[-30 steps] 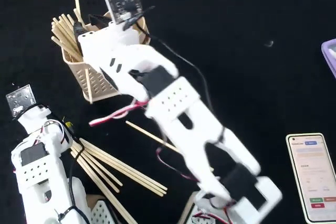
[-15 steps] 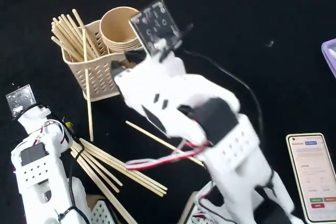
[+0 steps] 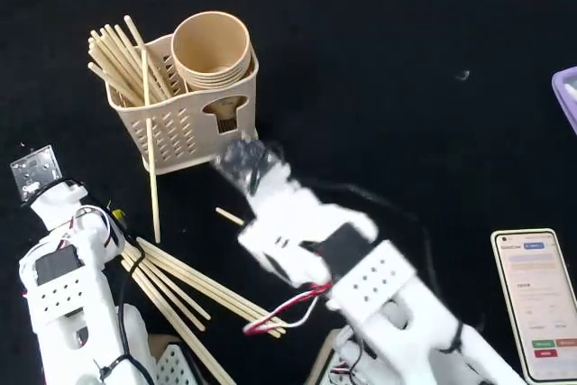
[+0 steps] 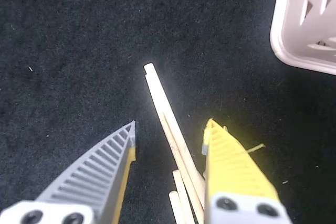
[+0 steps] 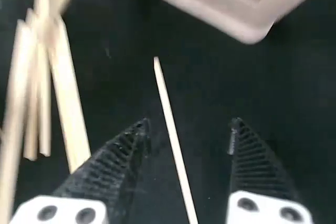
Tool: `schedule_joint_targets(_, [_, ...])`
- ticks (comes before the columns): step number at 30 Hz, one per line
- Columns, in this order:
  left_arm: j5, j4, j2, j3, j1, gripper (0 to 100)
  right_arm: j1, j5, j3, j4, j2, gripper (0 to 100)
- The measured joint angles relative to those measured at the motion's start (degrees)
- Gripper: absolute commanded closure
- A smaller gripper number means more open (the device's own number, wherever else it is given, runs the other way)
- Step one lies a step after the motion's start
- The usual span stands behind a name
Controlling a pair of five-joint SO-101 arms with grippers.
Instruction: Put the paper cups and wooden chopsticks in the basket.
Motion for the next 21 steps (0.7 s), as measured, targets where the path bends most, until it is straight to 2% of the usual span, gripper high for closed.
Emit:
schedule_joint_targets(3, [0.0, 0.0, 0.0, 0.0, 0.0, 78, 0.0, 0.4, 11.4, -9.5, 0.0, 74.1])
schedule_joint_targets(5, [0.0, 0.9, 0.1, -0.1, 0.0, 78, 0.0, 0.8, 14.2, -11.5, -0.1, 74.1])
schedule_joint_targets(14, [0.0, 4.2, 0.1, -2.2, 0.0, 78, 0.0, 5.8, 17.8, -12.8, 0.0, 74.1])
schedule_joint_targets(21, [0.0, 4.2, 0.1, -2.2, 0.0, 78, 0.0, 6.1, 14.5, -13.1, 14.7, 74.0])
